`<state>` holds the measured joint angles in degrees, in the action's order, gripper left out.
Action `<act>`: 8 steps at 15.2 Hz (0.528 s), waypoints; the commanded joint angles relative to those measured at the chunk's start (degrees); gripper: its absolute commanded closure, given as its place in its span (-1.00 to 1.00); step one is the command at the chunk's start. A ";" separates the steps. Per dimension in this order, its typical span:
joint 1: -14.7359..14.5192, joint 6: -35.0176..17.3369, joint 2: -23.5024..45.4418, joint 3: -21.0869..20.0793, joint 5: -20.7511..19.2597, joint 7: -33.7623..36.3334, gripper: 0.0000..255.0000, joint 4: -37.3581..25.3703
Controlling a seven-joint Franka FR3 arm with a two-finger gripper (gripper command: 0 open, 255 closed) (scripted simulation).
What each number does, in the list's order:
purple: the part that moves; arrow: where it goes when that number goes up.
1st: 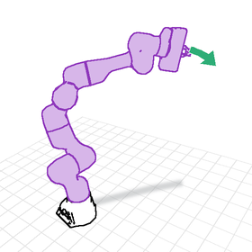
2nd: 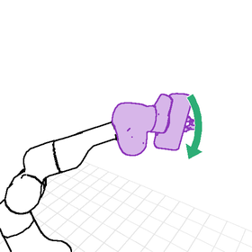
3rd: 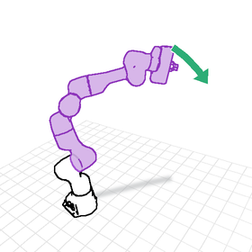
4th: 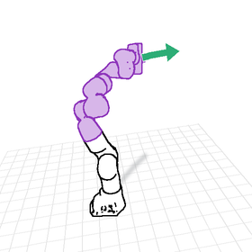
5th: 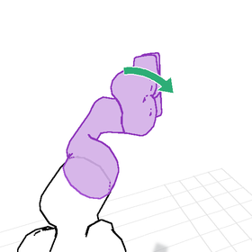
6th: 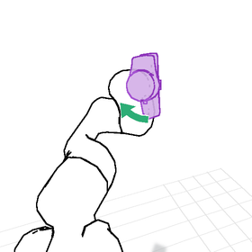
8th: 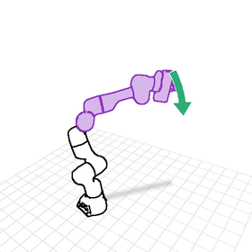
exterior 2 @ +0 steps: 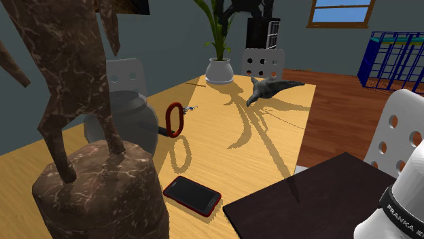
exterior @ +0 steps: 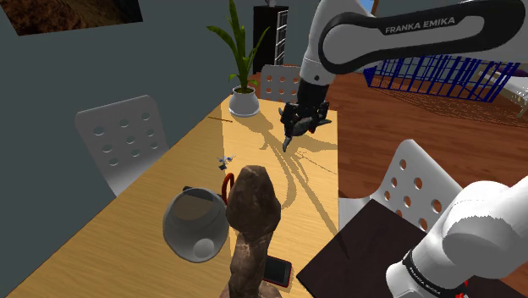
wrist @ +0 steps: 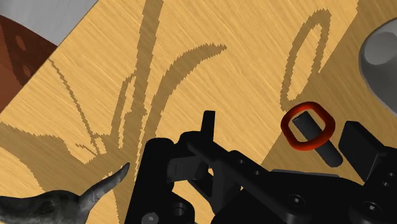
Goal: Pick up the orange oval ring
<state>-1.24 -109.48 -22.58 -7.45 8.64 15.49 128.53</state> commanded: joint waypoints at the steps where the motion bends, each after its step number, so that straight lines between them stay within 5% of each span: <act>1: 0.03 -1.73 5.14 -1.27 -0.25 2.38 -1.00 -2.52; 8: -0.48 -4.79 21.86 -4.14 -2.70 10.57 -1.00 -12.76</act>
<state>-1.52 -113.72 -3.29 -11.17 6.36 24.66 117.25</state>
